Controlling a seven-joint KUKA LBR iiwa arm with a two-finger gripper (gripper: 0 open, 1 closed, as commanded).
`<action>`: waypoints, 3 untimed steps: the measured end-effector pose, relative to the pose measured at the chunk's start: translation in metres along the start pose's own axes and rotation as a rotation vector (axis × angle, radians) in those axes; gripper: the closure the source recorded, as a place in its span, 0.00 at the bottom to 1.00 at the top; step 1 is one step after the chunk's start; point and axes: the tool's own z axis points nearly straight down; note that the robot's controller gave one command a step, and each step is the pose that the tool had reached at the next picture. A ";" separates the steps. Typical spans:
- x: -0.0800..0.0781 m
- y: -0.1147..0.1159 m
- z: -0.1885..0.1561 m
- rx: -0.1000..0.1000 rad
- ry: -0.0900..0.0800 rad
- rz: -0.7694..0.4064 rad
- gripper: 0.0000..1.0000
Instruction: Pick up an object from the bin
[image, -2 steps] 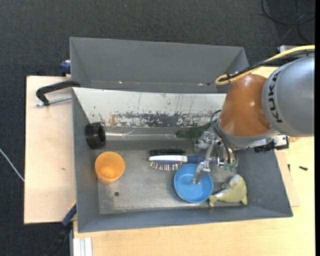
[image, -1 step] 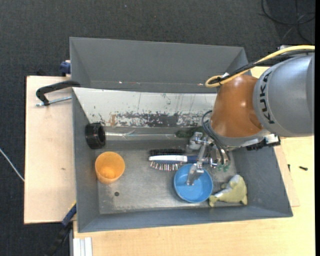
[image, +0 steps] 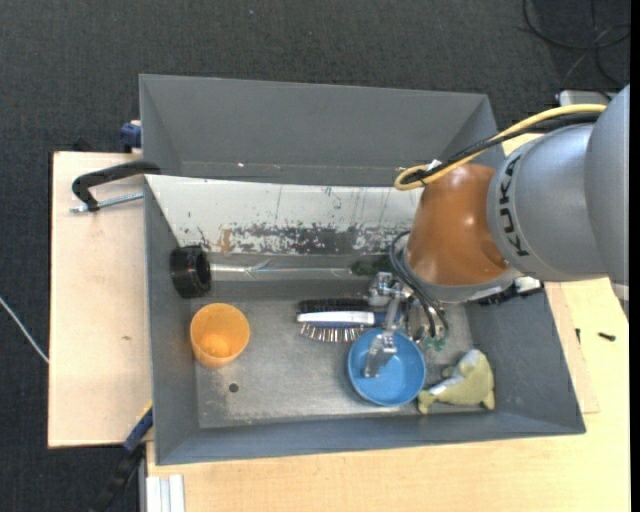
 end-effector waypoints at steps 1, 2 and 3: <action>-0.001 0.000 -0.001 0.000 0.000 0.000 0.00; -0.003 -0.001 -0.003 0.002 -0.001 -0.001 1.00; -0.005 0.000 -0.061 -0.001 -0.005 -0.002 1.00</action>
Offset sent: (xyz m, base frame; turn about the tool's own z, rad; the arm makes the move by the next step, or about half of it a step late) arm 0.0000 0.0000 0.0000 0.0000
